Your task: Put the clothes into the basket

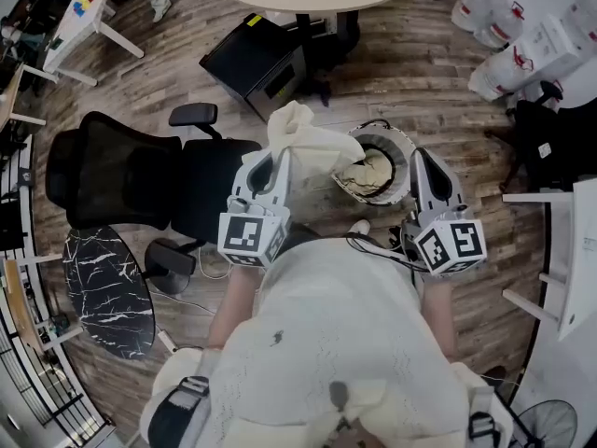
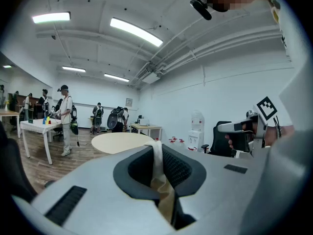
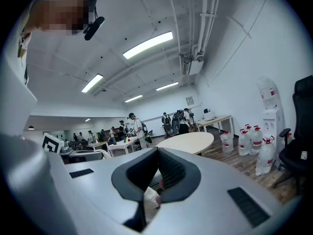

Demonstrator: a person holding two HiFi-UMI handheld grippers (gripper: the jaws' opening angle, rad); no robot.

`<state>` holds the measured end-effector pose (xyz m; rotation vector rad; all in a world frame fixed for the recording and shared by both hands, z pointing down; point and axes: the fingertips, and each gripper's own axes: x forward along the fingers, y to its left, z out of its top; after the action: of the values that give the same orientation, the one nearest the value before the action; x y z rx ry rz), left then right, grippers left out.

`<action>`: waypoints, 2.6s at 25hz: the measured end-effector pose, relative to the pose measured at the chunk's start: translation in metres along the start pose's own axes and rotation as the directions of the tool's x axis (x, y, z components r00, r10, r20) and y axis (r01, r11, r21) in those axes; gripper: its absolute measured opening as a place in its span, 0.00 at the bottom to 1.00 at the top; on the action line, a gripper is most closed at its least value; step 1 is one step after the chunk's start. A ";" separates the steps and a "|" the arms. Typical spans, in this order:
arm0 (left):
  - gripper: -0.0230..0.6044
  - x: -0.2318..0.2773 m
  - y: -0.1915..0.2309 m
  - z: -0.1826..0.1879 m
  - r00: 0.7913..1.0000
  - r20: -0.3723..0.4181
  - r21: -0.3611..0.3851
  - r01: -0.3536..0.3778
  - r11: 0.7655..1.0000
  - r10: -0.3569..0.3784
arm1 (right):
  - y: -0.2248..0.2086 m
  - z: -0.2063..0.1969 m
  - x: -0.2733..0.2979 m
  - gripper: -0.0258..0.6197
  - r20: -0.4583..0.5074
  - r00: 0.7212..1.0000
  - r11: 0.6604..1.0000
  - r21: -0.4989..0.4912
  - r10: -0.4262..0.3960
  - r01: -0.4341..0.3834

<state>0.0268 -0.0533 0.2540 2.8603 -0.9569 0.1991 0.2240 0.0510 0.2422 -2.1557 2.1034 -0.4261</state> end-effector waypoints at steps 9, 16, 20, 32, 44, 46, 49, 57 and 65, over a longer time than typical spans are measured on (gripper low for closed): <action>0.11 0.021 -0.062 0.000 0.999 -0.003 0.025 0.040 0.999 -0.040 | -0.055 0.012 -0.040 0.05 0.034 0.998 0.999 0.013 -0.047 0.046; 0.11 0.032 -0.109 -0.007 0.999 -0.011 0.038 0.051 0.998 -0.051 | -0.090 0.012 -0.074 0.05 0.045 0.997 0.998 0.024 -0.056 0.055; 0.11 0.040 -0.136 -0.014 0.998 -0.019 0.039 0.062 0.997 -0.061 | -0.114 0.009 -0.093 0.05 0.043 0.997 0.997 0.027 -0.070 0.068; 0.11 0.079 -0.210 -0.027 0.986 -0.045 0.066 0.166 0.984 -0.163 | -0.179 0.015 -0.135 0.05 0.065 0.987 0.989 0.031 -0.144 0.142; 0.11 0.104 -0.250 -0.040 0.957 -0.079 0.080 0.284 0.955 -0.278 | -0.200 0.020 -0.163 0.05 0.105 0.971 0.976 0.014 -0.216 0.215; 0.11 0.113 -0.258 -0.043 0.950 -0.086 0.073 0.306 0.949 -0.300 | -0.205 0.020 -0.169 0.05 0.111 0.966 0.973 0.015 -0.232 0.231; 0.11 0.124 -0.270 -0.047 0.939 -0.097 0.064 0.338 0.939 -0.331 | -0.213 0.019 -0.179 0.05 0.106 0.959 0.964 0.015 -0.264 0.264; 0.11 0.142 -0.269 -0.052 0.909 -0.116 0.045 0.406 0.913 -0.399 | -0.224 0.015 -0.180 0.05 0.089 0.929 0.933 0.023 -0.360 0.360; 0.11 0.171 -0.250 -0.054 0.886 -0.144 0.035 0.449 0.893 -0.440 | -0.230 0.022 -0.145 0.05 0.086 0.915 0.919 0.021 -0.393 0.393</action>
<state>0.3087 0.0523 0.3168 2.9838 -0.2543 0.3725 0.4501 0.2018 0.2629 -2.5466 1.6152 -0.3556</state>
